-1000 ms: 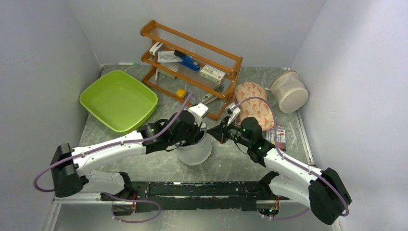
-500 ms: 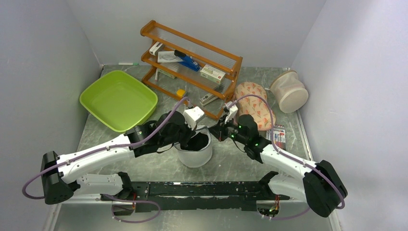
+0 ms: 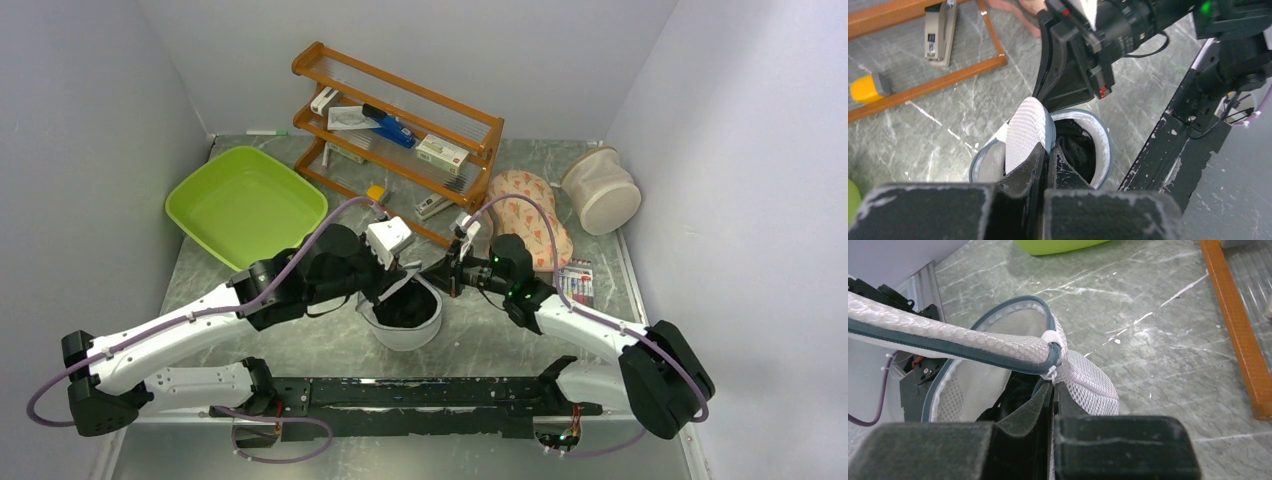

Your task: Unzip the laundry bag and remove the bra

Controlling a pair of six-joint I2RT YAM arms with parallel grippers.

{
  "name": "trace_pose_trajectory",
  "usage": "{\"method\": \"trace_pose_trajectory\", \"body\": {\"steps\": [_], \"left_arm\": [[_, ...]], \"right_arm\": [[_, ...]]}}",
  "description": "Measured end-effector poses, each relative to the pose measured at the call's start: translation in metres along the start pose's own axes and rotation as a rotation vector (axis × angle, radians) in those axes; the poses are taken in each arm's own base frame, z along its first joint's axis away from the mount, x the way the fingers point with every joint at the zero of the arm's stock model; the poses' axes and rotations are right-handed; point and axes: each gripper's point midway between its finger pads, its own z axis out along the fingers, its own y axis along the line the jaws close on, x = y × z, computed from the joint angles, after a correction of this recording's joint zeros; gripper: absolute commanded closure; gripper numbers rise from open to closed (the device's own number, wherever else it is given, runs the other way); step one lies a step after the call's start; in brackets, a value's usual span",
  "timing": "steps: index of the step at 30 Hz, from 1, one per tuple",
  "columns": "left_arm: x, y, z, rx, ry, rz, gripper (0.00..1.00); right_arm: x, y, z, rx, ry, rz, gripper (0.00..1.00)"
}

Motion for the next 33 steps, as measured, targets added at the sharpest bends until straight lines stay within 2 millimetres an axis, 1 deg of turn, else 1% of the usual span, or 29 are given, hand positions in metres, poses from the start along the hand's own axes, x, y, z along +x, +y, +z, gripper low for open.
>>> {"method": "trace_pose_trajectory", "body": {"steps": [5,8,10,12,13,14,16,17,19,20,22,25,27,31,33], "left_arm": [[-0.01,-0.01,-0.001,0.055,-0.009,0.016,0.93],[-0.01,-0.01,-0.001,0.058,-0.003,0.015,0.93],[-0.009,-0.007,-0.002,0.038,0.002,0.006,0.93],[-0.011,-0.001,-0.003,-0.003,0.007,-0.012,0.93],[-0.013,0.003,-0.003,-0.027,0.009,-0.023,0.93],[-0.016,0.007,-0.003,-0.058,0.013,-0.037,0.93],[-0.025,0.015,-0.002,-0.116,0.018,-0.066,0.93],[-0.029,0.018,-0.001,-0.14,0.019,-0.082,0.93],[-0.034,0.024,0.002,-0.191,0.029,-0.109,0.93],[-0.036,0.028,0.005,-0.221,0.038,-0.124,0.93],[-0.033,0.032,0.01,-0.259,0.064,-0.136,0.93],[-0.028,0.038,0.017,-0.31,0.106,-0.156,0.93],[-0.027,0.041,0.018,-0.333,0.116,-0.176,0.93],[-0.033,0.043,0.015,-0.354,0.102,-0.211,0.93],[-0.036,0.045,0.012,-0.363,0.099,-0.221,0.93]], "right_arm": [[-0.001,0.001,0.003,-0.02,-0.008,-0.006,0.99],[-0.004,-0.002,0.005,-0.001,-0.01,-0.005,0.97],[-0.008,-0.007,0.006,0.032,-0.005,0.001,0.92],[-0.014,-0.013,0.007,0.074,0.007,0.012,0.84],[-0.017,-0.016,0.007,0.097,0.018,0.019,0.78],[-0.018,-0.02,0.006,0.123,0.031,0.026,0.68],[-0.018,-0.028,0.002,0.186,0.061,0.05,0.44],[-0.016,-0.032,-0.002,0.221,0.082,0.068,0.35],[-0.009,-0.038,-0.012,0.288,0.121,0.108,0.23],[-0.004,-0.039,-0.018,0.314,0.142,0.127,0.2],[0.003,-0.038,-0.028,0.346,0.172,0.162,0.1],[0.01,-0.033,-0.041,0.397,0.197,0.215,0.03],[0.013,-0.025,-0.046,0.421,0.211,0.236,0.03],[0.014,0.004,-0.041,0.392,0.228,0.25,0.03],[0.017,0.013,-0.037,0.384,0.236,0.265,0.03]]}}
